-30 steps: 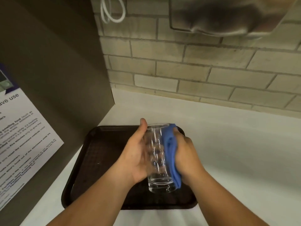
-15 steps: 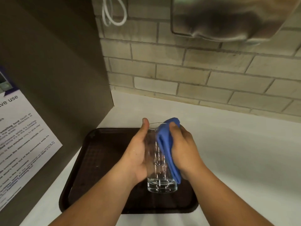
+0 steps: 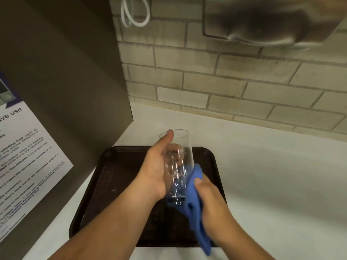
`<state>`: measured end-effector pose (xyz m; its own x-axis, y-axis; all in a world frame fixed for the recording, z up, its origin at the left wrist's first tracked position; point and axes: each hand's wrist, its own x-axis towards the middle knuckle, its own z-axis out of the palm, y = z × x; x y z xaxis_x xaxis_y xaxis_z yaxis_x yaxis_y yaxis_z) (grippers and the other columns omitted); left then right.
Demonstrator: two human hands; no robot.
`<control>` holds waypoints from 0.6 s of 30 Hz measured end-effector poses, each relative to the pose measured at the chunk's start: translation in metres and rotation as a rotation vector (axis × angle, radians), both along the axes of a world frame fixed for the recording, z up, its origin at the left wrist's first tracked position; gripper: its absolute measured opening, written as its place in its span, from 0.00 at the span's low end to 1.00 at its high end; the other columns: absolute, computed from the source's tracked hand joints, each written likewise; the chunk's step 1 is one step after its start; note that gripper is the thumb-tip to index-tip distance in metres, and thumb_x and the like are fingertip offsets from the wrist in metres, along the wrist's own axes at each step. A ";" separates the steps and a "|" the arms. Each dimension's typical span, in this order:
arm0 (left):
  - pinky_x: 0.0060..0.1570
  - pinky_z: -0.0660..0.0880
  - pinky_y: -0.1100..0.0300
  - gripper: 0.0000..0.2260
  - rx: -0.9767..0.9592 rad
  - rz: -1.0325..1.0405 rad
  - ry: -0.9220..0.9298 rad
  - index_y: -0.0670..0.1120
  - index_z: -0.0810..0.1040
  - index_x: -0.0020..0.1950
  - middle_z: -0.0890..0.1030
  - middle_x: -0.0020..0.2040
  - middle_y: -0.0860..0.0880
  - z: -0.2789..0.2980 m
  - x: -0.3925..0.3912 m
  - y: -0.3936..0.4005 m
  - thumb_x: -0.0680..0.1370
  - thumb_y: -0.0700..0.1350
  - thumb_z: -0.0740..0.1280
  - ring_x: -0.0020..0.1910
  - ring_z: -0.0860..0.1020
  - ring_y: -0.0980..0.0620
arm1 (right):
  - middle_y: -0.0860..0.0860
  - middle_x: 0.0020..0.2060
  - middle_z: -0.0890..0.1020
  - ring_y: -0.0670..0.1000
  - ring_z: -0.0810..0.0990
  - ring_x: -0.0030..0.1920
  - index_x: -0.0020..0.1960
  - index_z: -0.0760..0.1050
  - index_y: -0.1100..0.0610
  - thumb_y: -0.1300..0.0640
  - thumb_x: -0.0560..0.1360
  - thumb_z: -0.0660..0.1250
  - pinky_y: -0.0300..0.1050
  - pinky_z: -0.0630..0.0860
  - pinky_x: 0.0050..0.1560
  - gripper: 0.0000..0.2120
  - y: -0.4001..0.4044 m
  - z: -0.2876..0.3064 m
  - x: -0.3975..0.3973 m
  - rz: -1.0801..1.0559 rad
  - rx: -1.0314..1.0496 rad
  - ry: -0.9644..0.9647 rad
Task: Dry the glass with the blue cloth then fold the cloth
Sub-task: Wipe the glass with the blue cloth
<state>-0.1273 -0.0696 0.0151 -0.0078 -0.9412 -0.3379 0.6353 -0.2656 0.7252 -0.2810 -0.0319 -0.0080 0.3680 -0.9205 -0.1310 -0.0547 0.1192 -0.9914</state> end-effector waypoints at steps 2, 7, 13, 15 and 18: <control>0.36 0.83 0.58 0.22 -0.023 -0.103 -0.011 0.44 0.89 0.37 0.88 0.36 0.45 -0.005 -0.004 0.003 0.69 0.64 0.73 0.34 0.87 0.48 | 0.41 0.55 0.83 0.42 0.81 0.57 0.65 0.70 0.37 0.41 0.77 0.57 0.33 0.78 0.54 0.17 0.002 0.004 0.004 -0.005 -0.283 0.124; 0.56 0.84 0.49 0.34 -0.048 -0.172 -0.013 0.41 0.87 0.62 0.88 0.56 0.40 -0.005 -0.008 0.010 0.68 0.65 0.75 0.54 0.87 0.42 | 0.47 0.44 0.84 0.46 0.83 0.45 0.55 0.75 0.46 0.42 0.78 0.57 0.43 0.79 0.48 0.12 -0.032 0.030 0.007 -0.108 -0.354 0.094; 0.51 0.85 0.47 0.45 0.069 0.019 -0.273 0.44 0.80 0.68 0.89 0.57 0.38 0.000 -0.015 0.009 0.61 0.72 0.74 0.54 0.89 0.40 | 0.48 0.45 0.83 0.44 0.83 0.44 0.57 0.74 0.50 0.46 0.81 0.59 0.39 0.78 0.46 0.11 -0.034 0.022 0.016 -0.234 -0.414 0.233; 0.44 0.85 0.53 0.38 0.099 0.007 -0.212 0.44 0.85 0.63 0.91 0.52 0.40 -0.001 -0.013 0.012 0.65 0.71 0.71 0.49 0.90 0.43 | 0.50 0.51 0.81 0.46 0.81 0.50 0.64 0.71 0.54 0.43 0.79 0.59 0.44 0.79 0.52 0.19 -0.031 0.018 0.021 -0.272 -0.490 0.288; 0.39 0.86 0.56 0.32 0.081 -0.019 -0.108 0.43 0.91 0.53 0.91 0.49 0.40 -0.003 -0.013 0.012 0.69 0.69 0.68 0.46 0.90 0.44 | 0.48 0.50 0.81 0.45 0.81 0.50 0.61 0.72 0.51 0.37 0.75 0.56 0.42 0.78 0.51 0.23 -0.033 0.022 0.027 -0.334 -0.492 0.253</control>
<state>-0.1405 -0.0573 0.0126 0.0156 -0.9106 -0.4129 0.5490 -0.3373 0.7647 -0.2542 -0.0654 0.0143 0.0643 -0.9547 0.2907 -0.3328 -0.2951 -0.8956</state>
